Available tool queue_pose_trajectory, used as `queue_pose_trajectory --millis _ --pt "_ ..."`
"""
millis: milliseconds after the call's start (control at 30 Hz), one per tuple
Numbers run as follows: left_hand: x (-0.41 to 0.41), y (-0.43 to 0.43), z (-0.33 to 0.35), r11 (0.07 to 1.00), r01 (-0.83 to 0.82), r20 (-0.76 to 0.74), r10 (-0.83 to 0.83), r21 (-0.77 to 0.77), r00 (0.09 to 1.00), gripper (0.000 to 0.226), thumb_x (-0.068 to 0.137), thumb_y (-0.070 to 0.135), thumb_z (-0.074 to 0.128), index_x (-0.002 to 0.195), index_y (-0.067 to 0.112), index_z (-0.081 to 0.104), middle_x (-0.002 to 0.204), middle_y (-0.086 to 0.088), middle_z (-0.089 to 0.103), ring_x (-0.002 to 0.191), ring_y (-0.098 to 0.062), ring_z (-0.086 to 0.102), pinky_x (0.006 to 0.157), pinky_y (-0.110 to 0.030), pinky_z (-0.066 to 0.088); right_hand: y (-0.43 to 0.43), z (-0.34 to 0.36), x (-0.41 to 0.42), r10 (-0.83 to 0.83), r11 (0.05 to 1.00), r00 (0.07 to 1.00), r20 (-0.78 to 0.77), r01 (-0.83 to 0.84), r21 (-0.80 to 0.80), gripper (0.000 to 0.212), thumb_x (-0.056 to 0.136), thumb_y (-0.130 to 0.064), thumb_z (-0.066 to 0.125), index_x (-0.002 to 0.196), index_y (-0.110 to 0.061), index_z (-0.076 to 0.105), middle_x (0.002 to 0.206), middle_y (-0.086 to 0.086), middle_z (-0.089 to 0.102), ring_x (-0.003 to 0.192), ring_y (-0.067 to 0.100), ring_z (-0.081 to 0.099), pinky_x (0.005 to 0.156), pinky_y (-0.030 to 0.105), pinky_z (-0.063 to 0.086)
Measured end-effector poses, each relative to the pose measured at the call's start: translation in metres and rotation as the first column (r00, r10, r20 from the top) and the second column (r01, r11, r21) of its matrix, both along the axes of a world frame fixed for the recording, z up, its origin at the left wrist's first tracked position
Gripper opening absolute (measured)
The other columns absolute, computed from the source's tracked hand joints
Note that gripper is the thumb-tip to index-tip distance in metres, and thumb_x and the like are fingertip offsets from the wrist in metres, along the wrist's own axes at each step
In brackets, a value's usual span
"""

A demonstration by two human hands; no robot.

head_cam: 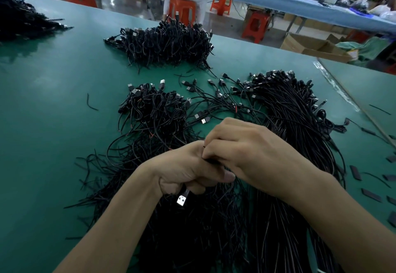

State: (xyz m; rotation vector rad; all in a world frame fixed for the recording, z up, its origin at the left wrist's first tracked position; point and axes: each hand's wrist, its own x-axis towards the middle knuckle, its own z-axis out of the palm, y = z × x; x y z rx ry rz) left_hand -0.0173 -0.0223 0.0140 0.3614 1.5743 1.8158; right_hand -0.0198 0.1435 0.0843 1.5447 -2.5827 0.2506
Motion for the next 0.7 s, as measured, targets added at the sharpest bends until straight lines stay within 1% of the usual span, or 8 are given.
queue_pose_trajectory --millis 100,267,333,467,500,567,633,700 --pt "0.0 0.0 -0.001 1.0 -0.002 -0.018 0.001 -0.007 1.0 0.037 0.087 -0.001 0.066 0.061 0.022 0.05 0.053 0.009 0.033 0.043 -0.003 0.026 0.038 -0.015 0.023 0.0 -0.001 -0.001 0.035 0.999 0.999 -0.037 -0.035 -0.002 0.012 0.083 -0.002 0.072 0.091 -0.011 0.074 0.093 0.001 0.069 0.087 0.022 0.06 0.073 0.04 0.053" --pt "0.0 0.003 0.003 0.999 -0.051 -0.018 0.05 -0.006 0.999 0.037 0.081 0.003 0.064 0.054 0.026 0.054 0.051 0.011 0.035 0.043 -0.003 0.027 0.038 -0.015 0.023 0.001 -0.002 -0.006 0.041 0.999 0.999 0.018 -0.041 0.002 0.019 0.082 0.004 0.068 0.096 -0.011 0.069 0.088 0.003 0.064 0.081 0.021 0.054 0.07 0.041 0.051" --pt "0.0 0.005 0.003 0.99 -0.118 0.053 0.114 0.082 0.992 0.037 0.081 -0.001 0.058 0.055 0.024 0.052 0.052 0.009 0.034 0.043 -0.003 0.026 0.038 -0.015 0.02 0.002 -0.005 -0.006 0.02 0.999 0.999 0.027 -0.019 -0.035 0.026 0.083 0.008 0.063 0.101 -0.01 0.066 0.086 0.003 0.061 0.08 0.021 0.051 0.07 0.039 0.05" --pt "-0.002 0.01 0.008 0.886 -0.276 0.287 0.172 0.372 0.942 0.009 0.071 0.008 0.053 0.074 0.015 0.048 0.063 0.003 0.037 0.053 -0.009 0.031 0.044 -0.019 0.025 0.003 -0.015 -0.007 -0.169 0.967 0.985 -0.028 0.161 -0.198 0.031 0.084 0.007 0.065 0.106 -0.013 0.057 0.086 -0.001 0.059 0.081 0.022 0.051 0.069 0.04 0.05" --pt "-0.003 0.012 0.009 0.855 -0.307 0.318 0.179 0.417 0.931 0.006 0.073 0.015 0.052 0.077 0.014 0.048 0.064 0.002 0.039 0.054 -0.01 0.034 0.046 -0.02 0.027 0.002 -0.018 -0.007 -0.22 0.944 0.975 -0.016 0.208 -0.256 0.029 0.086 0.004 0.065 0.105 -0.016 0.054 0.086 -0.003 0.058 0.082 0.02 0.051 0.069 0.039 0.049" --pt "-0.003 0.016 0.009 0.817 -0.37 0.301 0.254 0.441 0.919 0.01 0.083 0.022 0.048 0.082 0.012 0.049 0.065 0.002 0.045 0.055 -0.01 0.041 0.049 -0.021 0.033 -0.001 -0.024 -0.006 -0.292 0.869 0.954 0.072 0.296 -0.395 0.023 0.092 -0.002 0.061 0.101 -0.019 0.049 0.083 -0.007 0.057 0.08 0.016 0.054 0.069 0.035 0.048" --pt "-0.003 0.021 0.007 0.782 -0.432 0.208 0.378 0.45 0.902 0.008 0.09 0.019 0.051 0.09 0.011 0.052 0.068 0.0 0.053 0.061 -0.011 0.051 0.056 -0.022 0.044 -0.006 -0.028 -0.004 -0.312 0.745 0.922 0.231 0.388 -0.542 0.021 0.094 -0.004 0.061 0.097 -0.022 0.049 0.078 -0.009 0.058 0.074 0.011 0.059 0.065 0.029 0.051" --pt "-0.004 0.021 0.003 0.775 -0.469 0.024 0.508 0.423 0.861 0.008 0.092 0.019 0.056 0.096 0.012 0.058 0.081 -0.002 0.063 0.076 -0.017 0.061 0.072 -0.027 0.053 -0.009 -0.029 -0.003 -0.303 0.599 0.887 0.347 0.461 -0.654 0.024 0.093 -0.006 0.063 0.092 -0.025 0.049 0.079 -0.006 0.06 0.072 0.013 0.062 0.061 0.026 0.053"
